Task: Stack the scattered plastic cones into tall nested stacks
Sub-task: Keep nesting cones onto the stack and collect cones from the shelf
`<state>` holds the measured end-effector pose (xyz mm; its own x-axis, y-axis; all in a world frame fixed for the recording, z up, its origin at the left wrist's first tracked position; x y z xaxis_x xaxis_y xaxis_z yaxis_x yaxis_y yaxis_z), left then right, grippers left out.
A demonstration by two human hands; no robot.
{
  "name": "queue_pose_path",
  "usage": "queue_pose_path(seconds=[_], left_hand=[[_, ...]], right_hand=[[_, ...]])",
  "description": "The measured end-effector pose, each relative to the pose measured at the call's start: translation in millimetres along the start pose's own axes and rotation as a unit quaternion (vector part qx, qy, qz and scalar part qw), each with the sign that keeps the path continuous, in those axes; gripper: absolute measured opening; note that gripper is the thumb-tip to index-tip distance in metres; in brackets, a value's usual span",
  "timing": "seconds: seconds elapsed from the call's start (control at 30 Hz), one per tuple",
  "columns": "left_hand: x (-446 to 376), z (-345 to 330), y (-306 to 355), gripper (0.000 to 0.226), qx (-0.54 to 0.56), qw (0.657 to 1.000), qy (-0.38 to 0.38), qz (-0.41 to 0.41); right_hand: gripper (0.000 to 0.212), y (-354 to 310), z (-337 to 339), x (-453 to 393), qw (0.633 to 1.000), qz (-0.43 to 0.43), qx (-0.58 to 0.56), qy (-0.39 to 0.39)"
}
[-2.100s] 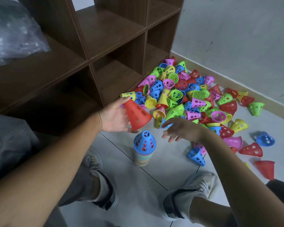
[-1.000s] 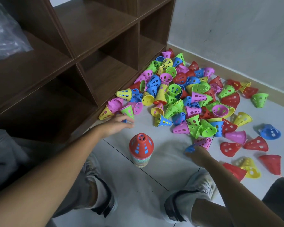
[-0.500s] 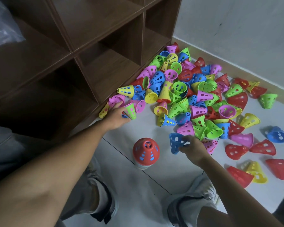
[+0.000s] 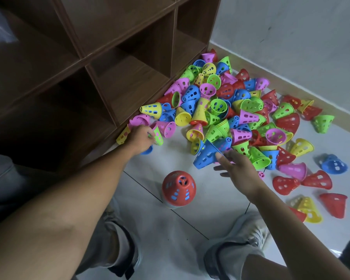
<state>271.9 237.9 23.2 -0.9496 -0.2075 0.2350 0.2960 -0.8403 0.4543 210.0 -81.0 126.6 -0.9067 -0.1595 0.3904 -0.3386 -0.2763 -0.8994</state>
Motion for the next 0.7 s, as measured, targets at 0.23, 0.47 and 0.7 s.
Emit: queue_pose_path(seconds=[0.23, 0.47, 0.7], left_hand=[[21, 17, 15, 0.009, 0.072, 0.993, 0.090, 0.023], [49, 47, 47, 0.017, 0.435, 0.892, 0.052, 0.115], [76, 93, 84, 0.013, 0.647, 0.759, -0.008, 0.081]], right_hand=[[0.037, -35, -6, 16, 0.995, 0.037, -0.088, 0.008], [0.040, -71, -11, 33, 0.977, 0.057, -0.200, -0.048], [0.046, -89, -19, 37, 0.943, 0.039, -0.267, -0.194]])
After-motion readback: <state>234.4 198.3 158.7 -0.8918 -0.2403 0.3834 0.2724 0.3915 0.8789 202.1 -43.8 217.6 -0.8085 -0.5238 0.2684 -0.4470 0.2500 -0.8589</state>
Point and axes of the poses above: each hand's wrist, its own x-axis away from the middle knuckle, its own z-axis out of the back of the hand, y = z × x, the point moved 1 cm from there along -x, towards the middle knuckle, and after that the axes turned 12 degrees about -x, right-handed, at the moved point
